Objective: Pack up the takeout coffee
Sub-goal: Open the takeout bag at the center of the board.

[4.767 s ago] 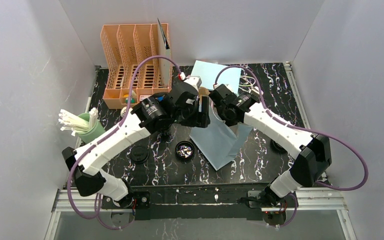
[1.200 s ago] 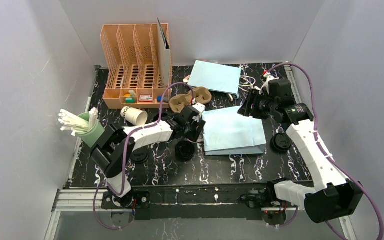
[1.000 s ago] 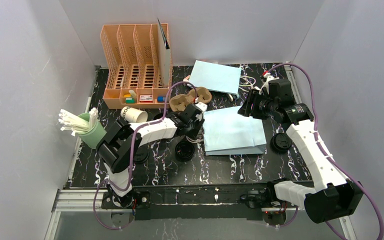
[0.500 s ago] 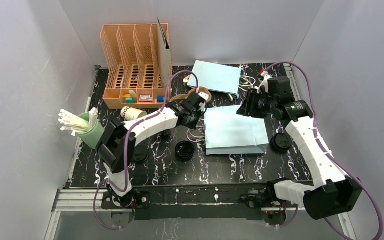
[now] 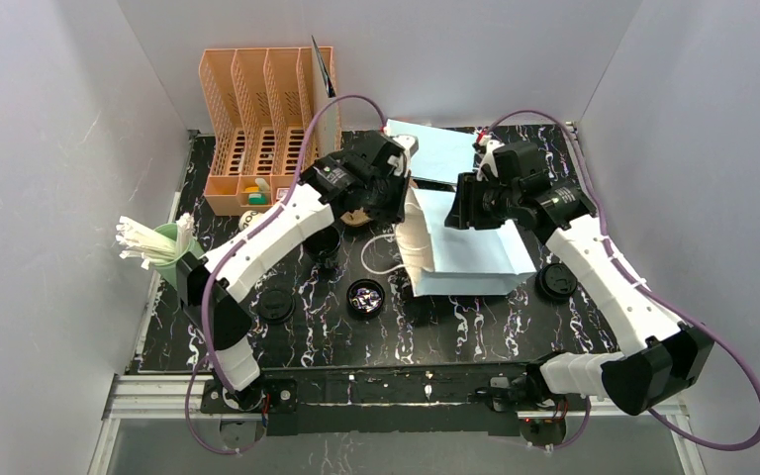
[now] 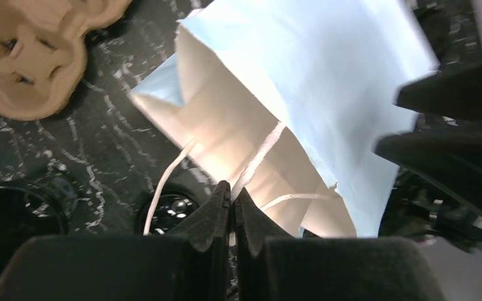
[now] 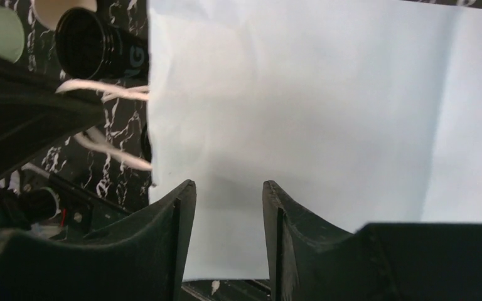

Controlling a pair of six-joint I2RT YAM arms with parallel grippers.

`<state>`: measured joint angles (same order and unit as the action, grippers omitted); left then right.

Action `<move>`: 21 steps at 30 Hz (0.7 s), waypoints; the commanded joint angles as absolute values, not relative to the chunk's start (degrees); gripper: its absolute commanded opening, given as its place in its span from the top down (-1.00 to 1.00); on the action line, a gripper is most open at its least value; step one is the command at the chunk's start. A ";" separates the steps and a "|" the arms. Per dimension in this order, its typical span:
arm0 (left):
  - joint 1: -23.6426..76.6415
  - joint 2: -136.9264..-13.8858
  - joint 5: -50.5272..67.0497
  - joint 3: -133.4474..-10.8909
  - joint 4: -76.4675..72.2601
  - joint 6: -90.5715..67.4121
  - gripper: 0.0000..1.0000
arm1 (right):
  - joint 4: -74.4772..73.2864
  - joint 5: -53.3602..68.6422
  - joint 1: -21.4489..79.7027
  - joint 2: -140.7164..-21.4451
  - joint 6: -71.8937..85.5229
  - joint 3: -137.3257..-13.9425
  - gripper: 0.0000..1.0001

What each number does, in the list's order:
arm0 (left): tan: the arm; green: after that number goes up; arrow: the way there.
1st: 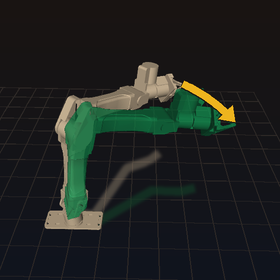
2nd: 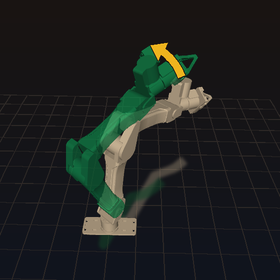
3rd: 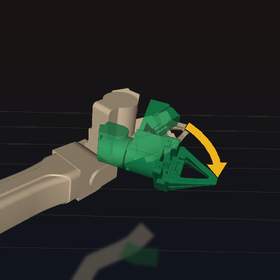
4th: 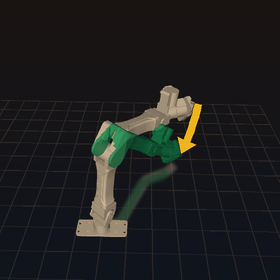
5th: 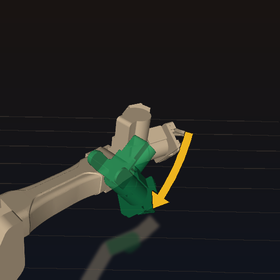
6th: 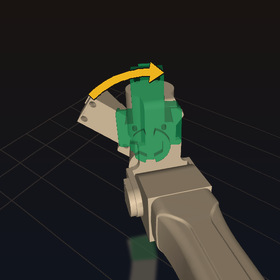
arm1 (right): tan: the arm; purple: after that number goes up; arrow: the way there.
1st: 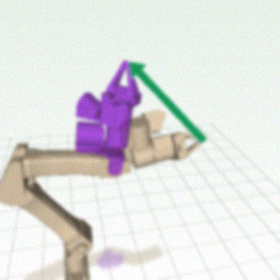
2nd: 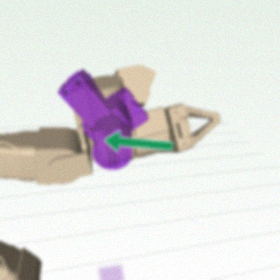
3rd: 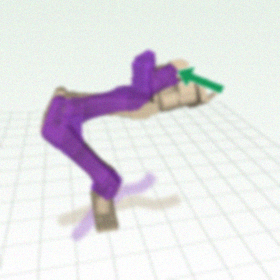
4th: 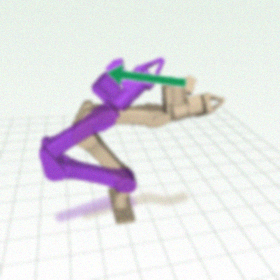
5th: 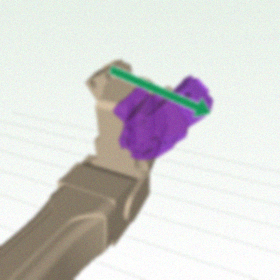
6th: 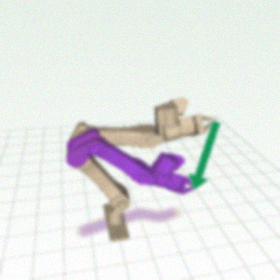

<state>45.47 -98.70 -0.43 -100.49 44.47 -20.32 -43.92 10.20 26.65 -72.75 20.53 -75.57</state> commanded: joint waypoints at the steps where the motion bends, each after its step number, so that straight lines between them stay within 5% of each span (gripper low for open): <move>1: 44.74 -94.91 9.30 -106.66 47.02 -26.01 1.00 | -47.13 -1.04 26.51 -72.22 18.35 -81.71 -0.05; 21: 42.97 -105.97 29.36 -109.39 14.02 -51.40 0.93 | -50.81 -7.25 25.60 -68.46 9.17 -92.89 -0.58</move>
<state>44.60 -105.30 24.84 -109.51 24.12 -43.94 -50.94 -7.40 25.74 -70.43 14.02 -88.71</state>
